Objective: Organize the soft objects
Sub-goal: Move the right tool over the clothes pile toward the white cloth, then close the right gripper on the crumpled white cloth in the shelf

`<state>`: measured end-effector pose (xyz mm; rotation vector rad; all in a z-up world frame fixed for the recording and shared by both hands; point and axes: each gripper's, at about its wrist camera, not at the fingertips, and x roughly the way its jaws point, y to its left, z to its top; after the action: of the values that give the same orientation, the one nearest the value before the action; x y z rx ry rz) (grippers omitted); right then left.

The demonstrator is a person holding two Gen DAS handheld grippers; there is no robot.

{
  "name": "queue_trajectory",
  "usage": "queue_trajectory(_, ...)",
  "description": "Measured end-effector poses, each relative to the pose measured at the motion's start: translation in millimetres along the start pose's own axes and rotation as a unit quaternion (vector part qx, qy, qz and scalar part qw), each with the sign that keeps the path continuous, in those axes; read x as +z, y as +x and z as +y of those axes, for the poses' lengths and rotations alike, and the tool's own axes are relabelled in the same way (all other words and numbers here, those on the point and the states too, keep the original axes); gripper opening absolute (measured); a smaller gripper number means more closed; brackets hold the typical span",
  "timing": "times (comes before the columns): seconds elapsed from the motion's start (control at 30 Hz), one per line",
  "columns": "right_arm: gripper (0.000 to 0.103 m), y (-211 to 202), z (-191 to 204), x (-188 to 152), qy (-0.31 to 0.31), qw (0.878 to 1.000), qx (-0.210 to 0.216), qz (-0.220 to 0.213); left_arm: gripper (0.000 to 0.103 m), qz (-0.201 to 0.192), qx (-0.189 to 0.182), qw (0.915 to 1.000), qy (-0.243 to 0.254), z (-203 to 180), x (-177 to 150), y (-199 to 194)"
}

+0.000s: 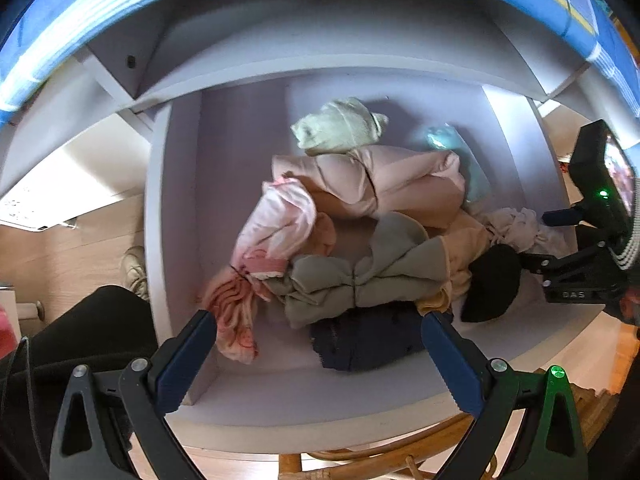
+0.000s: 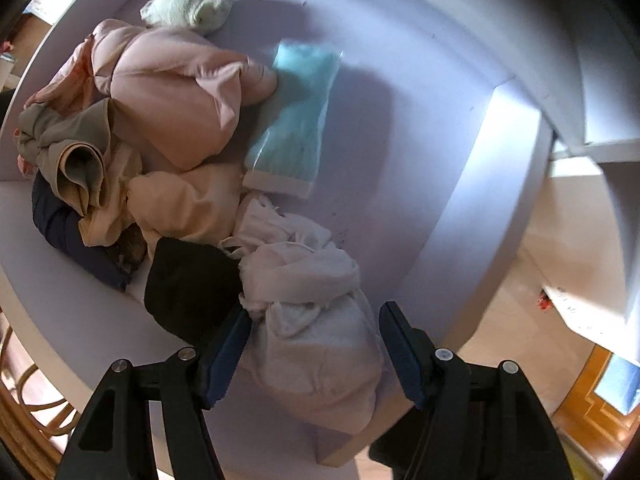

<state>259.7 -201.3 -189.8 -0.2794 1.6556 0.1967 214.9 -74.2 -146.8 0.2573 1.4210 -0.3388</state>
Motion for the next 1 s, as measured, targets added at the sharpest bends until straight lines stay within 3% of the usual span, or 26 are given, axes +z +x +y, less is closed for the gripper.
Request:
queue_trajectory(0.1, 0.067, 11, 2, -4, -0.001, 1.000, -0.003, 0.017, 0.103, 0.002, -0.001, 0.9999, 0.010, -5, 1, 3)
queue_trajectory(0.27, 0.058, 11, -3, -10, 0.012, 1.000, 0.007, 0.016, 0.103, 0.003, 0.003, 0.9999, 0.013, -6, 2, 6)
queue_trajectory(0.33, 0.051, 5, -10, -15, 0.028, 1.000, 0.012, 0.007, 0.103, -0.007, 0.016, 0.9998, 0.011, -4, 3, 4)
queue_trajectory(0.53, 0.047, -18, -38, -25, 0.097, 0.994, 0.035, -0.033, 0.103, -0.029, 0.030, 0.9991, 0.008, 3, 9, 0)
queue_trajectory(0.77, 0.047, -32, -56, -26, 0.144, 0.983, 0.091, -0.065, 0.103, -0.025, 0.043, 0.9918, 0.117, -31, 12, 17)
queue_trajectory(0.9, 0.047, -38, -52, -33, 0.154, 0.980, 0.104, -0.072, 0.102, 0.006, 0.032, 0.9856, 0.166, -47, 13, 40)
queue_trajectory(1.0, 0.047, -34, -55, -31, 0.173, 0.975, 0.121, -0.070, 0.097, 0.032, 0.045, 0.9796, 0.193, -54, 12, 58)
